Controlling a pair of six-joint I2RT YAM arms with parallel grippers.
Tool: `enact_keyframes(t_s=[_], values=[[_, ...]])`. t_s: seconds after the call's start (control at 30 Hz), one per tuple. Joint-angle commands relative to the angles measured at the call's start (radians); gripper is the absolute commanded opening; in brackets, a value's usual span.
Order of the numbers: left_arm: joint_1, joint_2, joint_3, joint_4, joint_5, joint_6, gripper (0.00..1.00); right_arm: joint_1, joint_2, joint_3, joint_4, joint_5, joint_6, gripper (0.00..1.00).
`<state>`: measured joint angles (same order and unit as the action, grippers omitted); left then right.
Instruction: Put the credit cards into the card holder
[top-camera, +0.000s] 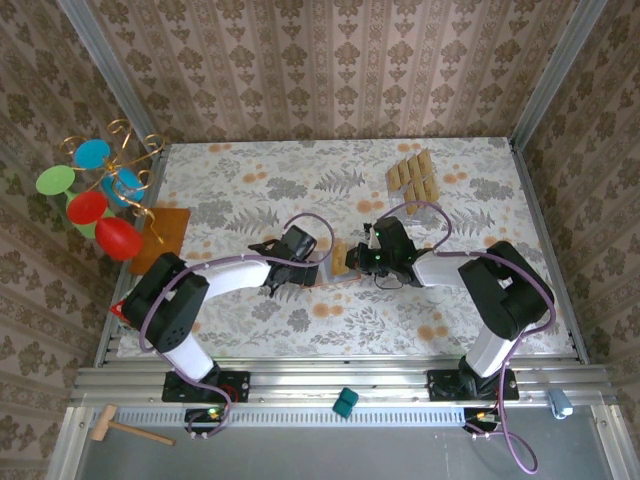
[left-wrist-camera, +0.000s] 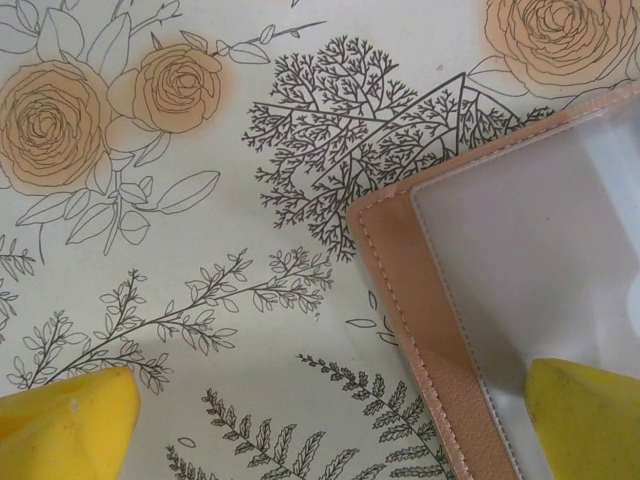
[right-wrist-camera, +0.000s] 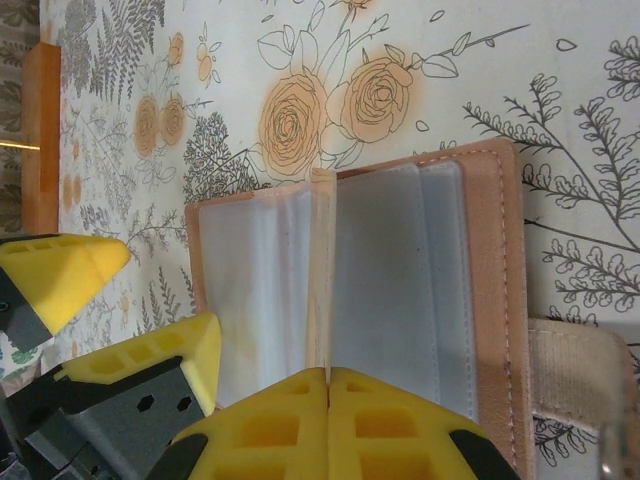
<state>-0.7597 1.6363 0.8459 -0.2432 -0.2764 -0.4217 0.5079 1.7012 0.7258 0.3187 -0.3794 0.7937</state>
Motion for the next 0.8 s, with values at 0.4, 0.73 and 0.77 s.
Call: enact_keyframes(t_s=[0.4,0.73,0.77], values=[[0.003,0.038,-0.028,-0.004,-0.029,-0.025,1.00,-0.042,0.029,-0.081,0.097,-0.068,0.048,0.00],[0.024,0.059,-0.032,0.012,-0.014,-0.012,1.00,-0.090,-0.004,-0.098,0.100,-0.105,0.048,0.00],[0.026,0.063,-0.031,0.016,-0.011,-0.012,1.00,-0.092,0.005,-0.098,0.100,-0.105,0.047,0.00]])
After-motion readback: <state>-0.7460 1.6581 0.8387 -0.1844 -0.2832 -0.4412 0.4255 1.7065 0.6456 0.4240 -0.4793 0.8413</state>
